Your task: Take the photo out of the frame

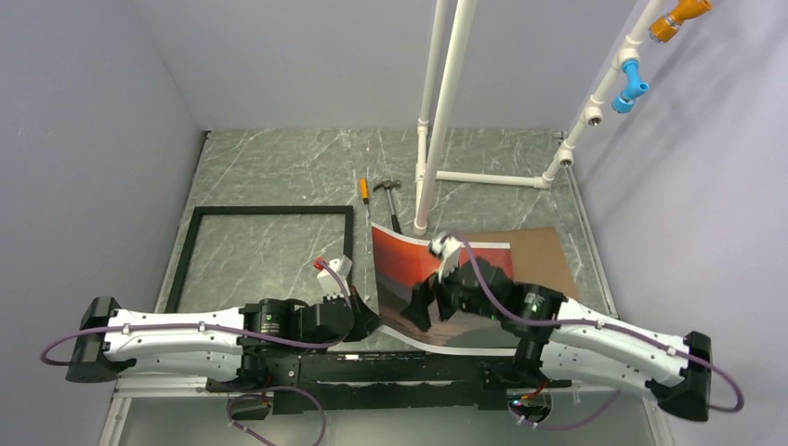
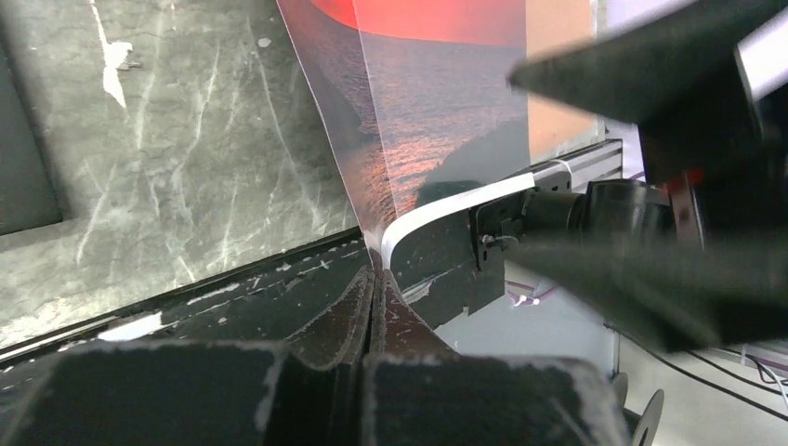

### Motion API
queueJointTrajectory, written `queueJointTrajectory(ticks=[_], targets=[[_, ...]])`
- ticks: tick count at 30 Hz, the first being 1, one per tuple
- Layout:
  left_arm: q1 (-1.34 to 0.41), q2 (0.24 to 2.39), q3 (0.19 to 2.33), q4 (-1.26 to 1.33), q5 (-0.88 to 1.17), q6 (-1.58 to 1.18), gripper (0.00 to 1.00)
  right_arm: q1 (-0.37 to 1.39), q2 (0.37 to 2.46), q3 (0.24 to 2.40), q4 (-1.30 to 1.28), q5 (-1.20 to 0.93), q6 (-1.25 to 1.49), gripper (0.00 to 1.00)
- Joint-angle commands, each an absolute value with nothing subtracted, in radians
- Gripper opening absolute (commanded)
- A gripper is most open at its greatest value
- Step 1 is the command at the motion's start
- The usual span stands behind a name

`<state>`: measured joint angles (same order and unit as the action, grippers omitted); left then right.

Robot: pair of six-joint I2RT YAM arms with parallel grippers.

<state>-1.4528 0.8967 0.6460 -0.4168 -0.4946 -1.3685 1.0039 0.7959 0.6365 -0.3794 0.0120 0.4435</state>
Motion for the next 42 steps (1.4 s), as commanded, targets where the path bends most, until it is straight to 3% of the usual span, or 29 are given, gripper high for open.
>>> queueJointTrajectory(ticks=[1, 5, 9, 16, 22, 28, 30, 31, 33, 35, 38, 42], targets=[[-1.457, 0.868, 0.695, -0.527, -0.571, -1.405, 0.00, 1.285, 0.726, 0.589, -0.364, 0.237, 0.467, 1.00], [-1.458, 0.859, 0.711, -0.554, -0.577, -1.412, 0.00, 1.535, 0.796, 0.579, -0.327, 0.467, 0.492, 0.99], [-1.457, 0.873, 0.738, -0.595, -0.575, -1.427, 0.00, 1.711, 1.009, 0.679, -0.400, 0.816, 0.568, 0.94], [-1.457, 0.883, 0.757, -0.628, -0.566, -1.473, 0.00, 1.773, 1.314, 0.802, -0.477, 1.094, 0.664, 0.82], [-1.458, 0.871, 0.769, -0.652, -0.567, -1.511, 0.00, 1.821, 1.409, 0.814, -0.378, 1.161, 0.582, 0.56], [-1.451, 0.860, 0.783, -0.715, -0.568, -1.568, 0.01, 1.838, 1.332, 0.685, -0.123, 1.070, 0.451, 0.17], [-1.438, 0.850, 0.777, -0.709, -0.552, -1.565, 0.18, 1.837, 1.301, 0.657, -0.080, 1.045, 0.429, 0.05], [-1.423, 0.846, 0.776, -0.708, -0.526, -1.561, 0.34, 1.837, 1.284, 0.639, -0.059, 1.037, 0.418, 0.00], [-1.385, 0.833, 0.776, -0.716, -0.484, -1.553, 0.64, 1.836, 1.251, 0.614, -0.024, 1.016, 0.398, 0.00], [-1.349, 0.805, 0.774, -0.717, -0.451, -1.538, 0.81, 1.838, 1.232, 0.595, -0.008, 1.006, 0.391, 0.00], [-1.290, 0.764, 0.766, -0.704, -0.404, -1.509, 0.98, 1.838, 1.214, 0.578, -0.005, 0.999, 0.387, 0.00], [-1.175, 0.711, 0.683, -0.602, -0.277, -1.514, 0.99, 1.837, 1.214, 0.577, 0.030, 1.002, 0.374, 0.00]])
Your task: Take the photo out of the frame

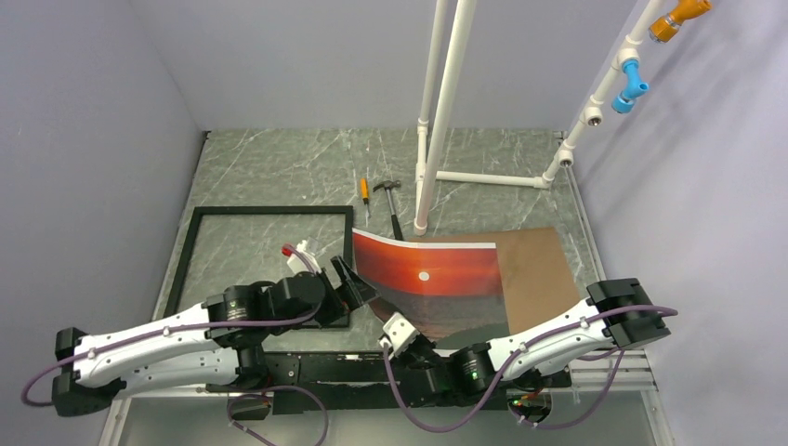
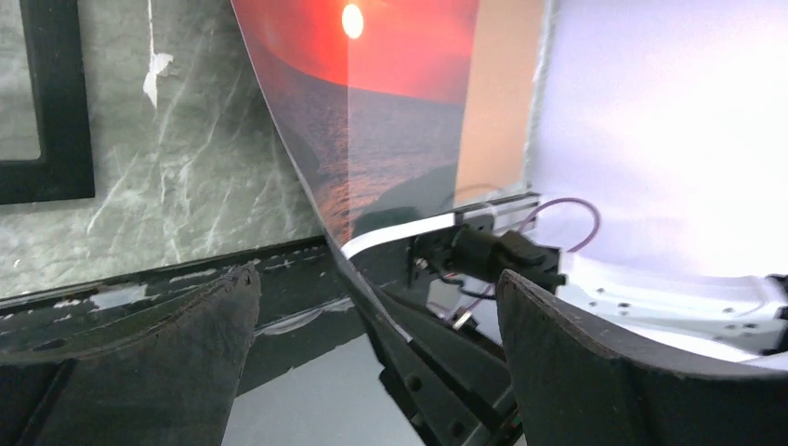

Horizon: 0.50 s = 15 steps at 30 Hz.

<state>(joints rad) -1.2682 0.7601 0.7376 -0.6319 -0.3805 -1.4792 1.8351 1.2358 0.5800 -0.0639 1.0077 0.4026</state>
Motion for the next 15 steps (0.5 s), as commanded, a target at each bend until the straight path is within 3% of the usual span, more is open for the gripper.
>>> queueJointTrajectory(ticks=[1, 12, 13, 15], targets=[[-1.138, 0.703, 0.660, -0.573, -0.240, -1.519, 0.99, 1.837, 1.215, 0.576, 0.041, 1.002, 0.367, 0.00], [-0.839, 0.846, 0.581, -0.412, 0.090, -1.552, 0.96, 1.837, 1.209, 0.575, 0.073, 1.003, 0.334, 0.00], [-0.830, 0.873, 0.587, -0.403, 0.103, -1.537, 0.93, 1.837, 1.211, 0.578, 0.069, 1.007, 0.336, 0.00], [-0.818, 0.919, 0.595, -0.372, 0.116, -1.517, 0.78, 1.837, 1.215, 0.585, 0.066, 1.006, 0.327, 0.00]])
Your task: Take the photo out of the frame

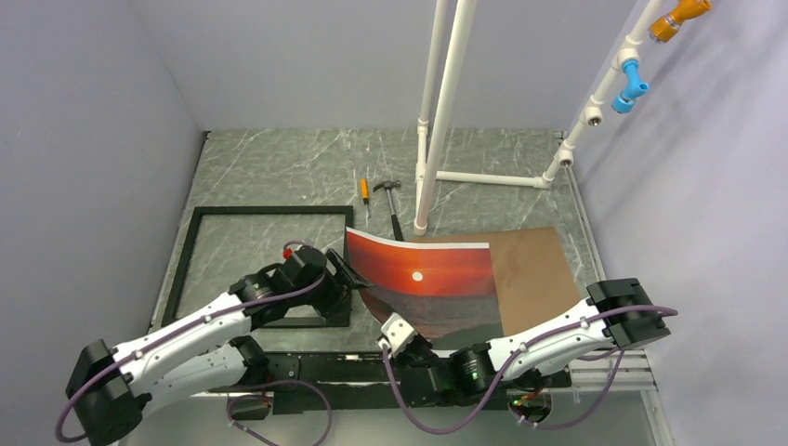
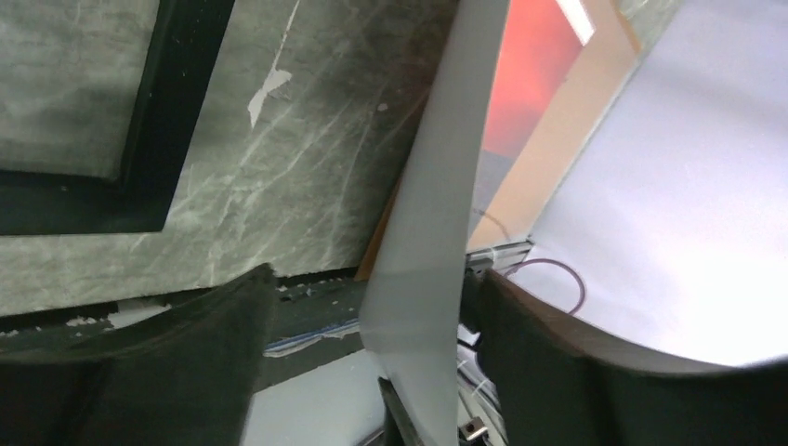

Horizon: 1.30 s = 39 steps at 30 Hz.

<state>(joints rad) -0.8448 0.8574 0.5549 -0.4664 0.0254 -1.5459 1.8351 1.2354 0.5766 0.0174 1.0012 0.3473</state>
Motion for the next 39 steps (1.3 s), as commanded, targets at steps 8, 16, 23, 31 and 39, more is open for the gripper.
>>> queueJointTrajectory(ticks=[8, 16, 23, 31, 39], targets=[[-0.783, 0.997, 0.640, -0.374, 0.113, -1.395, 0.21, 1.837, 1.230, 0.598, 0.099, 0.988, 0.284, 0.00], [-0.717, 0.909, 0.748, -0.612, 0.069, -1.202, 0.00, 1.836, 1.197, 0.675, 0.023, 0.991, 0.266, 0.70], [-0.620, 0.850, 0.969, -0.921, 0.085, -1.013, 0.00, 1.832, 1.037, 0.766, -0.057, 1.002, 0.266, 0.88], [-0.601, 0.799, 1.226, -1.063, 0.083, -0.962, 0.00, 1.762, 1.034, 1.043, -0.496, 1.124, 0.445, 0.89], [-0.600, 0.866, 1.422, -0.981, 0.302, -0.999, 0.00, 1.434, 0.911, 1.049, -0.564, 0.941, 0.463, 0.89]])
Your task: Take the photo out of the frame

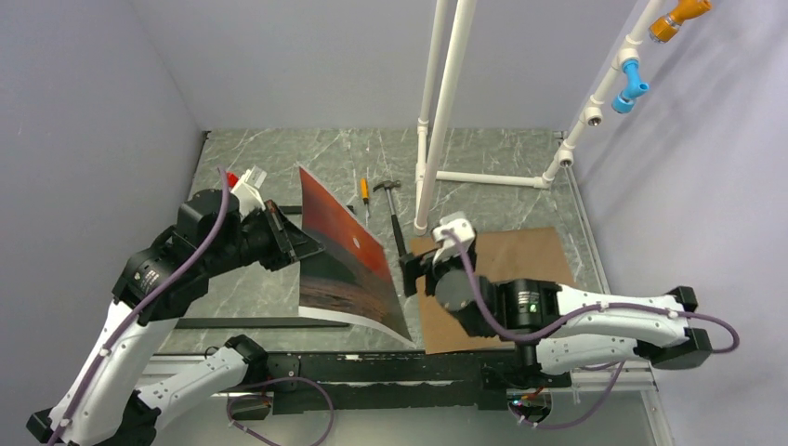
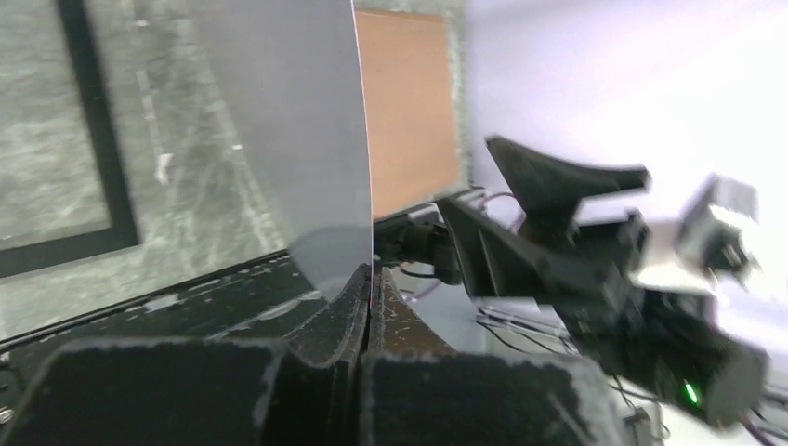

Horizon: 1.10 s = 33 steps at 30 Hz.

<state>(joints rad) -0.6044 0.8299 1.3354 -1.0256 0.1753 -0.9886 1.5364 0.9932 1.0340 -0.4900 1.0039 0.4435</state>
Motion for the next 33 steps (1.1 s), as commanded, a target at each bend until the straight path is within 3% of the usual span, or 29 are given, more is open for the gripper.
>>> queueJointTrajectory(ticks=[1, 6, 15, 26, 33], targets=[[-0.599, 0.873, 1.433, -0.951, 0.338, -1.016, 0.00, 1.404, 0.897, 1.057, -0.574, 0.942, 0.465, 0.89], [-0.600, 0.929, 1.423, -0.717, 0.506, -1.142, 0.00, 1.314, 0.838, 1.106, -0.608, 0.993, 0.426, 0.90], [-0.663, 1.050, 1.414, -0.460, 0.543, -1.282, 0.00, 1.284, 0.739, 1.210, -0.646, 1.100, 0.356, 0.90], [-0.825, 1.220, 1.425, -0.314, 0.396, -1.326, 0.00, 1.283, 0.680, 1.231, -0.687, 1.108, 0.377, 0.89], [-0.852, 1.196, 1.236, -0.193, 0.156, -1.277, 0.00, 1.283, 0.689, 1.203, -0.700, 1.098, 0.409, 0.89]])
